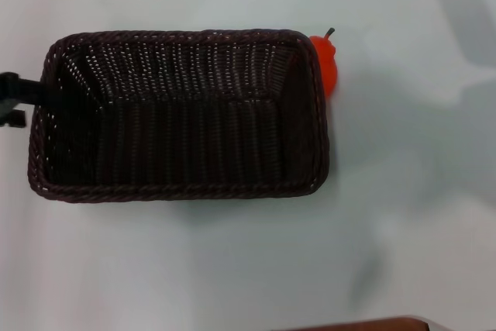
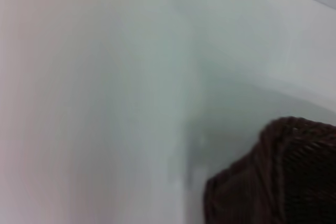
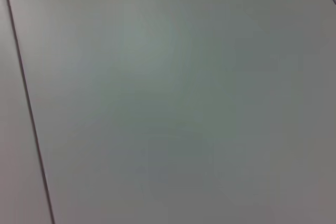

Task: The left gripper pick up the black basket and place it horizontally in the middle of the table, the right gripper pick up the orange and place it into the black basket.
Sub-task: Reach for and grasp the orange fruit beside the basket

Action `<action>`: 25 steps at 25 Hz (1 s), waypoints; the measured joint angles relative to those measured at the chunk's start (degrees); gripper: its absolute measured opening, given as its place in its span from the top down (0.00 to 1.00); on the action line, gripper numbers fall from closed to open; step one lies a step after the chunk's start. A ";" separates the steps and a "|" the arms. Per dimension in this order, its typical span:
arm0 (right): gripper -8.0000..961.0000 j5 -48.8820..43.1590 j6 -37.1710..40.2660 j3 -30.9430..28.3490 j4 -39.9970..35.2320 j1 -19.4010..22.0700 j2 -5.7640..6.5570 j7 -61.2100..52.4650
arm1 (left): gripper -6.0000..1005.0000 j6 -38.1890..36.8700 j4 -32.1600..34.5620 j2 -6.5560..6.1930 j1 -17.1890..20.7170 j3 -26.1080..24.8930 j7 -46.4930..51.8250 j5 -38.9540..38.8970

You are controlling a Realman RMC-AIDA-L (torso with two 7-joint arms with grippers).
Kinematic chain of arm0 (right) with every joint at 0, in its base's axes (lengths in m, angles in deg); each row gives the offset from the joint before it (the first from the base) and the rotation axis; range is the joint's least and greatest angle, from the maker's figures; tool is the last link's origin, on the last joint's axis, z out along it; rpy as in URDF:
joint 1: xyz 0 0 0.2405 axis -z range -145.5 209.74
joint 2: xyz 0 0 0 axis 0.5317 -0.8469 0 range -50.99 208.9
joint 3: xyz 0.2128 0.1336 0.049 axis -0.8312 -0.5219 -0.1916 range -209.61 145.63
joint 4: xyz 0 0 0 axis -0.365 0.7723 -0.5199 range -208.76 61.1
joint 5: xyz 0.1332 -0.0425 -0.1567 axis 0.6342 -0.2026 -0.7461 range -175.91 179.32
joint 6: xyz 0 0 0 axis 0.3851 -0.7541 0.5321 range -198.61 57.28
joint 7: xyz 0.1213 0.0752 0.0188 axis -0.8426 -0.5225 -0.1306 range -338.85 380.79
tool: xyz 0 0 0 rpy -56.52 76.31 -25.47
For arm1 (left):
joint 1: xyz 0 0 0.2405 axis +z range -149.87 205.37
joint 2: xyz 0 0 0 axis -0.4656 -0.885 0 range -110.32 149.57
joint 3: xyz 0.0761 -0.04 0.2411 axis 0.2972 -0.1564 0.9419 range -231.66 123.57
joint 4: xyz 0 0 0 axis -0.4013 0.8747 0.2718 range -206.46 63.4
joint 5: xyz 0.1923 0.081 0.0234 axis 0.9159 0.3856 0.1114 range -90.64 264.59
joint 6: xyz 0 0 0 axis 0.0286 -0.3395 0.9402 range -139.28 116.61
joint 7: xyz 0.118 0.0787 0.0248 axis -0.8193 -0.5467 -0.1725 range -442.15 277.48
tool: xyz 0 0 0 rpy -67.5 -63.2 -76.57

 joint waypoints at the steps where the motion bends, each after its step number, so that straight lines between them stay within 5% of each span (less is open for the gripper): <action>1: 0.05 0.00 -0.43 0.13 -0.01 0.19 0.00 -0.13 | 0.47 -0.13 0.47 -0.60 -0.02 -0.04 -0.09 -0.03; 6: 0.05 -0.07 -3.04 3.35 -0.79 1.86 0.26 -0.40 | 0.27 -0.37 0.25 -3.19 -0.22 -0.37 -1.84 -0.12; 10: 0.05 -6.07 -2.21 11.64 -5.85 4.45 1.75 -5.83 | 0.18 -2.46 -0.17 -4.94 -0.29 -3.18 -4.87 -2.57; 13: 0.05 -19.69 -0.29 17.05 -15.98 6.79 2.49 -15.80 | 0.17 -5.32 -0.57 -4.42 -0.19 -8.54 -11.22 -8.10; 17: 0.06 -44.41 -0.69 18.50 -31.65 7.67 2.93 -42.86 | 0.18 -8.07 -0.06 -2.40 1.21 -15.66 -21.00 -18.97; 21: 0.06 -71.08 -11.64 18.25 -48.32 5.62 3.35 -68.90 | 0.18 -9.54 -0.38 -0.74 3.44 -19.71 -25.94 -27.57; 25: 0.06 -88.16 -29.58 18.05 -59.51 0.26 4.52 -83.50 | 0.18 -10.12 0.14 -0.38 6.29 -21.11 -28.82 -35.06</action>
